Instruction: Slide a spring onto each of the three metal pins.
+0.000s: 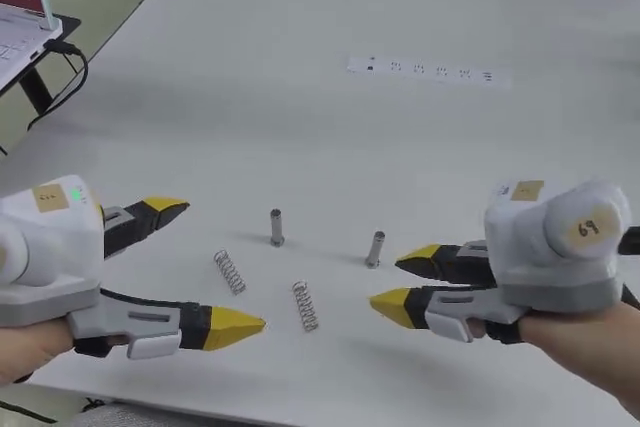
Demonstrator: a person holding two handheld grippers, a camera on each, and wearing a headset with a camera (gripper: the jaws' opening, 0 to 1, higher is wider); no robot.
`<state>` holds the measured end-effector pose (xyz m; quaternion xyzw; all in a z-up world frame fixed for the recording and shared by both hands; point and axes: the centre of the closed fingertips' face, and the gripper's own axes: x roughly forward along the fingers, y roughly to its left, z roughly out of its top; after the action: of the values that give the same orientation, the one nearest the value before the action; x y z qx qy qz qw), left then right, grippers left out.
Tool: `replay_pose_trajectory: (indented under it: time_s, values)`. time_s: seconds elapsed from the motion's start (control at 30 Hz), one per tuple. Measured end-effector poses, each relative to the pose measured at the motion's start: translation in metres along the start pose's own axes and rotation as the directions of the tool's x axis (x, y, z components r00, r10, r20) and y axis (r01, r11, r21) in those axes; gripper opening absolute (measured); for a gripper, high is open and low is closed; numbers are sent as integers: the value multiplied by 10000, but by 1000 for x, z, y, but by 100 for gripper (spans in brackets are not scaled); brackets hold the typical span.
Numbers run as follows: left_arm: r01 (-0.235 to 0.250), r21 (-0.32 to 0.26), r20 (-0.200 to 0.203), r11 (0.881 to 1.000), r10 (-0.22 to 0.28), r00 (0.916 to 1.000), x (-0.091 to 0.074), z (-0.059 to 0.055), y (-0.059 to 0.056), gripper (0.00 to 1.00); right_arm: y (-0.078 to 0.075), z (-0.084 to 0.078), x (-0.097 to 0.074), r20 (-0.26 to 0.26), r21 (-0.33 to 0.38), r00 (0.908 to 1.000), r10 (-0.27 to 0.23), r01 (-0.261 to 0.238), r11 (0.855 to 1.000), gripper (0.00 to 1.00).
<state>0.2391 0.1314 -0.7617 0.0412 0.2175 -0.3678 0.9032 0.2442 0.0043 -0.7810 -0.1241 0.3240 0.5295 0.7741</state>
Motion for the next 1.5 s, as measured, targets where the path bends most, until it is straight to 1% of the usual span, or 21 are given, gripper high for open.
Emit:
replay_pose_trajectory:
  time_s: [0.07, 0.13, 0.2, 0.43, 0.53, 0.7, 0.87, 0.9, 0.93, 1.0, 1.1, 1.17, 1.23, 1.37, 1.43, 1.5]
  values:
    - [-12, -9, 4, 10000, 12, 10000, 0, 0, 0, 96, 2, 1, 8, -107, -32, 9999, 5, -5, 10000, 30]
    - [1, -16, 15, 10000, -1, 10000, 0, 0, -1, 96, 6, 0, 17, -214, 54, 9997, 141, -140, 9999, 30]
    - [-4, 12, 14, 10000, 3, 10000, -1, 0, -1, 96, 10, 1, 23, -247, 42, 9995, 216, -215, 9998, 29]
    - [-23, -18, -21, 10000, 23, 10000, -3, -2, -2, 96, 23, -3, 47, -641, 34, 9970, 423, -422, 9991, 29]
    - [-35, -20, -18, 10000, 35, 10000, -3, -2, -2, 96, 24, -6, 55, -783, -40, 9963, 343, -348, 9994, 29]
    - [-50, -34, -35, 10000, 50, 10000, -4, -2, -2, 96, 22, -8, 65, -898, 200, 9956, 273, -256, 9995, 28]
    - [-40, -38, -45, 10000, 40, 10000, -3, -2, -2, 95, 21, -17, 76, -1201, 372, 9925, 245, -201, 9991, 27]
    - [-18, -30, -38, 10000, 18, 10000, -3, -1, -3, 95, 20, -19, 79, -1264, 378, 9919, 104, -57, 9993, 28]
    - [-11, 7, -24, 10000, 11, 10000, -2, 0, -4, 95, 21, -21, 82, -1352, 340, 9908, 105, -59, 9994, 28]
    - [-4, -11, -25, 10000, 4, 10000, -2, 0, -5, 95, 22, -23, 85, -1420, 360, 9898, 110, -59, 9993, 27]
    - [14, -9, -35, 10000, -14, 10000, -2, 0, -7, 95, 25, -25, 89, -1522, 164, 9883, 31, -6, 9999, 26]
    - [29, -8, -35, 10000, -29, 10000, -2, 0, -7, 95, 23, -25, 89, -1514, 71, 9884, -78, 90, 9999, 25]
    - [1, -32, -30, 10000, -2, 10000, -3, 0, -7, 95, 23, -25, 89, -1520, 109, 9884, -67, 84, 9999, 23]
    - [-14, -22, -77, 10000, 14, 10000, -3, -1, -7, 95, 22, -26, 89, -1581, -223, 9872, -194, 160, 9996, 21]
    - [-21, -52, -39, 10000, 21, 10000, -3, -1, -7, 95, 23, -27, 89, -1582, -261, 9872, -215, 176, 9995, 19]
    - [-11, -63, -34, 10000, 11, 10000, -2, -1, -8, 95, 24, -27, 90, -1581, -443, 9871, -260, 192, 9988, 18]
